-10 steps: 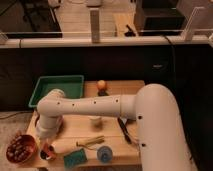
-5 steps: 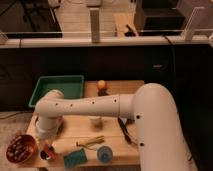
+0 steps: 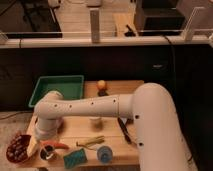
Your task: Place pepper in metal cup
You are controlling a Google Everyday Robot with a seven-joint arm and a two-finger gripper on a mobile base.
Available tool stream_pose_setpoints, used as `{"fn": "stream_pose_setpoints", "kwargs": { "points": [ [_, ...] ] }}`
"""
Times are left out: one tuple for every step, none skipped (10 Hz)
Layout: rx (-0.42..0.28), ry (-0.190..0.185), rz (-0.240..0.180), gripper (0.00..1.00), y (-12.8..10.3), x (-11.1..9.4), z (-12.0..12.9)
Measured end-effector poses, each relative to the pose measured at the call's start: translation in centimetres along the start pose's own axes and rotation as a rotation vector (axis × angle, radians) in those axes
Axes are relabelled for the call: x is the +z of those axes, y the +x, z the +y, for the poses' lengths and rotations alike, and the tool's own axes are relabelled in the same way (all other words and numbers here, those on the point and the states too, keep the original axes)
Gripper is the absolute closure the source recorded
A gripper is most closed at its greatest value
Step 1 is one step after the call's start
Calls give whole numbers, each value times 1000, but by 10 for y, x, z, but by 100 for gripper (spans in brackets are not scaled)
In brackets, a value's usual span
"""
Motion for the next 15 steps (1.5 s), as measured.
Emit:
{"fn": "stream_pose_setpoints", "kwargs": {
  "points": [
    [1,0,10,20,1,0,0],
    [4,-1,19,20,1,-1,1],
    [10,1,30,20,2,-3,2],
    [21,2,42,20,3,-5,4],
    [31,5,53,20,4,-7,6],
    [38,8,63,20,4,-9,6],
    [40,7,65,20,4,-10,7],
    [37,7,63,20,4,-9,6],
    [37,7,63,20,4,-9,6],
    [37,7,64,20,4,-9,6],
    [38,7,64,20,4,-9,6],
    [37,7,63,20,4,-9,6],
    [37,7,63,20,4,-9,6],
    [37,7,63,20,4,-9,6],
    [37,7,63,20,4,-9,6]
  ]
}}
